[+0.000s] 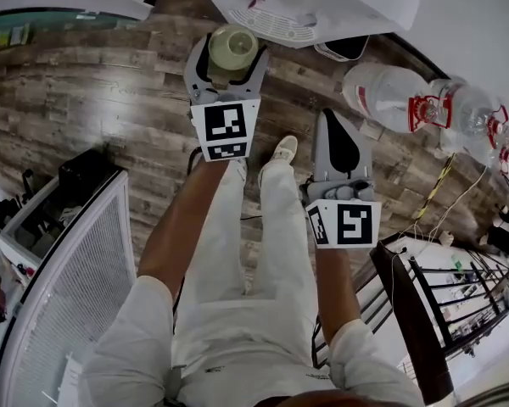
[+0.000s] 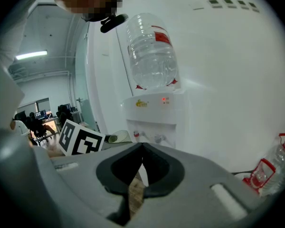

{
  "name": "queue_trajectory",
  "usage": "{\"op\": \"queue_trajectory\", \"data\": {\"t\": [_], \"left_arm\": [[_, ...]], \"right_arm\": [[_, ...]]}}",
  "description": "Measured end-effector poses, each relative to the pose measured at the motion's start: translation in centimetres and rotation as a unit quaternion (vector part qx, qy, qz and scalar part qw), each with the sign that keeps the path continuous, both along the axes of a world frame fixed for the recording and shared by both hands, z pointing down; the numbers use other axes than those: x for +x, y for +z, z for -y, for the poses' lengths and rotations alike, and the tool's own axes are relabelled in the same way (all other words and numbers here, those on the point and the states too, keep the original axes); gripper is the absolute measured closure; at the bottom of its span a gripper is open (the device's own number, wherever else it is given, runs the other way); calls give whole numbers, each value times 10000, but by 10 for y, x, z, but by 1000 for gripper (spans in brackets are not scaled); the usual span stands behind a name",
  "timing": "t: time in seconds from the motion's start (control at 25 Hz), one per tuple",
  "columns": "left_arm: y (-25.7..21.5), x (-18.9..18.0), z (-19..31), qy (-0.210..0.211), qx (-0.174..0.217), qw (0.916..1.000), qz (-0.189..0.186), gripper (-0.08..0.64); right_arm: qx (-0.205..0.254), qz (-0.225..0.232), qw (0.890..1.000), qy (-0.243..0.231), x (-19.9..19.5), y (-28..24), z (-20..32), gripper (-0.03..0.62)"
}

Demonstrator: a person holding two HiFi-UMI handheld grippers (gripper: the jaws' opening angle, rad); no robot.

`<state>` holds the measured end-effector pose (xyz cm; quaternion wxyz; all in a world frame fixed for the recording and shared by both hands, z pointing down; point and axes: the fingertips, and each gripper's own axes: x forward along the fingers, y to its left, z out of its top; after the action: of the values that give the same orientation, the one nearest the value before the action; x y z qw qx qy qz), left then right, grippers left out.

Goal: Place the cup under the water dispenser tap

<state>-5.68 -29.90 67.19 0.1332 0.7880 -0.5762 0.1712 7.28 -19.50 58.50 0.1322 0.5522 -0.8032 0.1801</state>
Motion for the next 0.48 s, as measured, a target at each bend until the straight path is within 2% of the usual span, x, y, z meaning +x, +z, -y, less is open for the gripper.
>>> {"op": "queue_trajectory", "data": {"t": [0.2, 0.48], "left_arm": [[23, 0, 13, 138, 26, 9999, 81, 186], [63, 5, 31, 293, -138, 9993, 174, 186]], "right_arm": [[-69, -6, 10000, 14, -3, 13, 2, 594], [-119, -6, 9999, 59, 0, 26, 6, 594]]}}
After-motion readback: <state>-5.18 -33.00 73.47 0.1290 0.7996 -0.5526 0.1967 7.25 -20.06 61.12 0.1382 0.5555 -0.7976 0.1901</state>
